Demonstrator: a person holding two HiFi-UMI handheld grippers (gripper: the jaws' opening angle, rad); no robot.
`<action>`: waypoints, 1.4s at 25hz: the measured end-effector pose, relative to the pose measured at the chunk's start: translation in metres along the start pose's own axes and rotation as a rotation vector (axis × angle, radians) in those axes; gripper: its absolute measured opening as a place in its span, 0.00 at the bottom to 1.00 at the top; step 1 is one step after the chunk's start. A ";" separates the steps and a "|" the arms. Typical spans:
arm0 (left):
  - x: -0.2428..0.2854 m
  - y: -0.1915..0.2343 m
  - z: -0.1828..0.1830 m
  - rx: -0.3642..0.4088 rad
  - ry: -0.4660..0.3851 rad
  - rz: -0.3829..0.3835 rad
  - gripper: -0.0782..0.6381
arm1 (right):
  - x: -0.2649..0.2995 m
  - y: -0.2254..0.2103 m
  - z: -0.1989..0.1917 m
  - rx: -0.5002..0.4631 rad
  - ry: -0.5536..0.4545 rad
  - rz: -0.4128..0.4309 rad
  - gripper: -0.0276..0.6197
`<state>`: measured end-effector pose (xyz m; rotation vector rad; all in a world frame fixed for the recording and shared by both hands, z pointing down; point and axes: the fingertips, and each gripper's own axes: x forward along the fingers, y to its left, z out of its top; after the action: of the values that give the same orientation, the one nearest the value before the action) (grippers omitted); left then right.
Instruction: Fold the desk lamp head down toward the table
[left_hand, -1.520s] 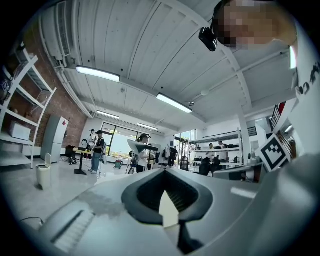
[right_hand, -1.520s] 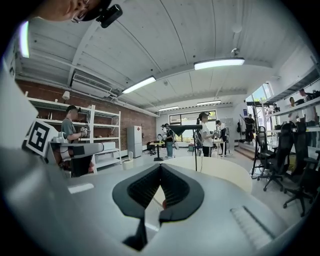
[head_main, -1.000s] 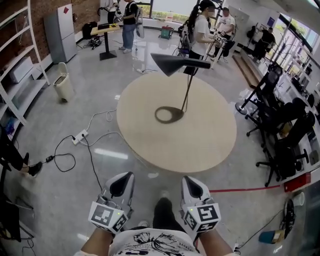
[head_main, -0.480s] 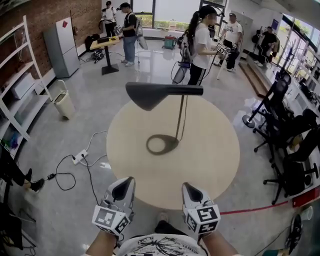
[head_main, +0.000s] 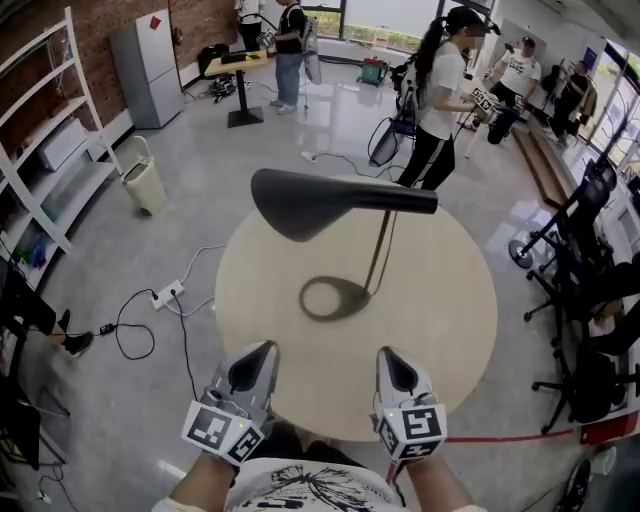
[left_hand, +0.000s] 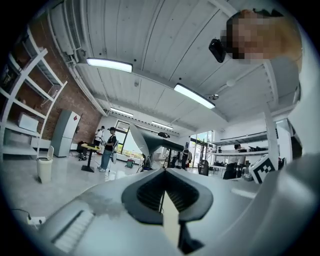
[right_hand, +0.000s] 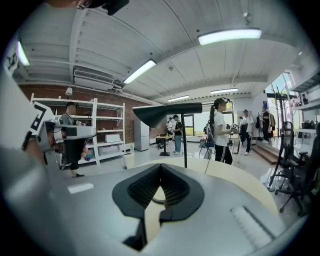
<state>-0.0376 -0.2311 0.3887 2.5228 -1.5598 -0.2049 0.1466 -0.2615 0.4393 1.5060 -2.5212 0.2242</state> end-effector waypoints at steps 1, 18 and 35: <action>0.004 0.005 0.002 0.014 -0.002 0.002 0.12 | 0.007 0.000 0.004 -0.017 -0.010 -0.005 0.05; 0.106 0.082 0.105 0.172 -0.101 -0.121 0.12 | 0.113 0.001 0.067 -0.022 -0.034 -0.082 0.05; 0.177 0.101 0.198 0.311 -0.071 -0.164 0.12 | 0.151 0.027 0.074 -0.006 -0.015 -0.026 0.06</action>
<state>-0.0880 -0.4477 0.2122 2.9156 -1.5126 -0.0776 0.0460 -0.3943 0.4034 1.5433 -2.5095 0.2022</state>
